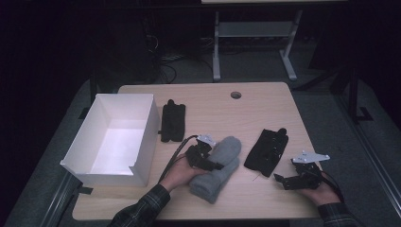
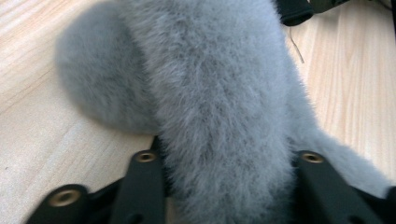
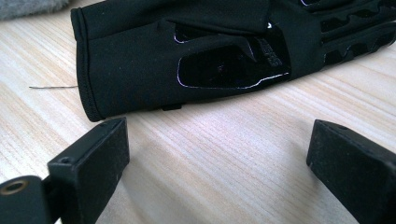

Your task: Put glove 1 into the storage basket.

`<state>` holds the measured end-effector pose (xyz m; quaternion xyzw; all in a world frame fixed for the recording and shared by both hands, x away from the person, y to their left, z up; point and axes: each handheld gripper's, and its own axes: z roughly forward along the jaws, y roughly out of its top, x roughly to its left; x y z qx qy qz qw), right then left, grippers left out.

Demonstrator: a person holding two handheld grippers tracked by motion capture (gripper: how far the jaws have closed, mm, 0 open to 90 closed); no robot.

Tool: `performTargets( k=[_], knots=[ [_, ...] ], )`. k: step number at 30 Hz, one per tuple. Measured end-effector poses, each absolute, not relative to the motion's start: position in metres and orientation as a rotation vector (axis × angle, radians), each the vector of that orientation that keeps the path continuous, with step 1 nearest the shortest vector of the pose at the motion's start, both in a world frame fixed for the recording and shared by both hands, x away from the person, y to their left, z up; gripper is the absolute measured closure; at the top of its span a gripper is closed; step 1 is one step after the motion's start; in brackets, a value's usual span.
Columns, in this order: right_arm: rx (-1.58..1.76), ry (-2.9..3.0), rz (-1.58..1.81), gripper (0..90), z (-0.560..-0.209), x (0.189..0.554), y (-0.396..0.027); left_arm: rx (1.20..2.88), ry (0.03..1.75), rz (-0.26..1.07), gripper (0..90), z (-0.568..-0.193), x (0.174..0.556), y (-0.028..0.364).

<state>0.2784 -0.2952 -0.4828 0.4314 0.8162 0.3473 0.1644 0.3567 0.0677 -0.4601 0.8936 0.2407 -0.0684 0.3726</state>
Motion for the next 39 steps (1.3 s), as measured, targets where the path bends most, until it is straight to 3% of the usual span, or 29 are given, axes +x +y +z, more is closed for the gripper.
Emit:
performTargets(
  k=[5, 17, 39],
  knots=[
    [1.224, 2.336, 0.989, 3.3, -0.483, 0.279, -0.294, 2.29, 0.624, -0.169, 70.8, -0.454, 0.356, 0.069],
    [1.221, 2.337, 0.988, 3.2, -0.483, 0.279, -0.294, 2.239, 0.608, -0.091, 70.8, -0.422, 0.349, 0.08],
    [1.216, 2.338, 0.987, 3.1, -0.483, 0.279, -0.295, 2.163, 0.619, 0.039, 70.8, -0.322, 0.346, 0.114]
  ],
)
